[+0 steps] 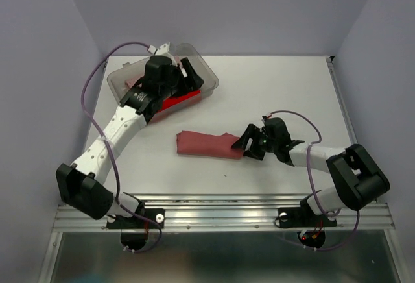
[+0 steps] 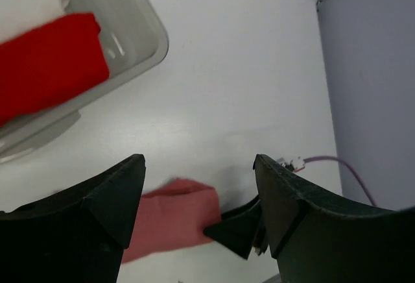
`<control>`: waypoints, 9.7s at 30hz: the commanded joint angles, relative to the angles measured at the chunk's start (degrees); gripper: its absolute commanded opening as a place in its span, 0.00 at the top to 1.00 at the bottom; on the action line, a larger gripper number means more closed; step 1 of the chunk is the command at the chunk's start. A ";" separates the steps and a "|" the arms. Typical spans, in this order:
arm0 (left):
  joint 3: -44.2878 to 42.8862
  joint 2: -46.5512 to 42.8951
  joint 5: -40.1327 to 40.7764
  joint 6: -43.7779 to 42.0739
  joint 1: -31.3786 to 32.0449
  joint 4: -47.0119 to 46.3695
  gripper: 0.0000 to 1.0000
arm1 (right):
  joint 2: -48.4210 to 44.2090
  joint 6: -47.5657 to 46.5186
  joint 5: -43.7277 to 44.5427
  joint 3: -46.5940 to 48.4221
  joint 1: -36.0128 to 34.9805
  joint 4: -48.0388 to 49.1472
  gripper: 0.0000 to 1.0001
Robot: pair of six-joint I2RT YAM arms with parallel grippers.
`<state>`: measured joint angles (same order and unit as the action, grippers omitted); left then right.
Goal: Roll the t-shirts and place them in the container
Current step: Pick up the T-shirt from the center of the board, then place the T-shirt in the bin.
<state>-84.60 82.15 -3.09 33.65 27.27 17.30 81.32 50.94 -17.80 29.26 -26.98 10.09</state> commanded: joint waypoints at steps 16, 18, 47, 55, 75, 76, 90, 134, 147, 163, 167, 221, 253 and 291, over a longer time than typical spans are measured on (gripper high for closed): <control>43.00 -28.88 4.06 16.61 -0.99 5.03 0.20 | 8.15 0.84 3.04 -1.22 -0.09 8.11 0.57; 44.69 -29.15 4.50 17.50 -1.16 4.85 0.18 | 8.07 0.39 3.12 -1.22 -0.09 8.11 0.68; 61.66 -15.28 -8.86 17.86 -9.86 -27.49 0.20 | 8.59 -1.19 0.58 -1.04 -0.09 7.23 0.89; 61.83 -9.29 -10.79 17.33 -9.86 -31.44 0.27 | 8.77 -1.37 0.40 -0.87 -0.09 7.32 0.89; 55.51 -7.44 1.06 11.27 -9.52 -24.86 0.16 | 9.82 -2.42 -0.39 -0.69 -0.09 7.23 0.90; 55.33 -7.27 1.42 11.26 -9.43 -24.95 0.15 | 9.82 -2.42 -0.48 -0.69 -0.09 7.23 0.90; 57.79 0.91 -9.30 12.67 -9.34 -37.77 0.35 | 10.00 -2.69 -1.01 -0.52 -0.09 7.14 0.90; 54.63 -3.14 -7.19 10.39 -9.34 -30.13 1.00 | -0.64 -11.21 -4.35 4.14 4.31 -1.30 0.05; 54.10 -1.47 -7.45 10.12 -9.34 -30.04 1.00 | 12.01 -10.51 -4.17 8.89 2.64 -2.53 0.11; 54.71 -1.82 -7.01 10.47 -9.34 -29.60 1.00 | 12.99 -6.20 -3.03 5.46 0.88 0.37 0.31; 54.89 -2.26 -6.75 10.56 -9.34 -29.43 1.00 | 11.67 -6.46 -0.66 4.06 0.88 -1.20 0.17; 39.78 -17.02 -0.16 6.96 -8.99 -6.23 1.00 | 3.32 -12.26 7.87 22.14 -2.37 -17.12 0.99; 15.69 -10.96 19.35 3.53 -14.08 -3.85 1.00 | 38.88 -31.60 11.65 84.46 -2.37 -18.44 0.99; 29.66 6.71 20.67 1.68 -20.50 -19.32 1.00 | 62.91 -31.42 -2.06 99.68 -2.37 -12.81 0.99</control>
<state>-56.07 88.92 15.16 36.34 7.05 -1.13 144.11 20.12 -19.55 126.67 -30.30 -6.76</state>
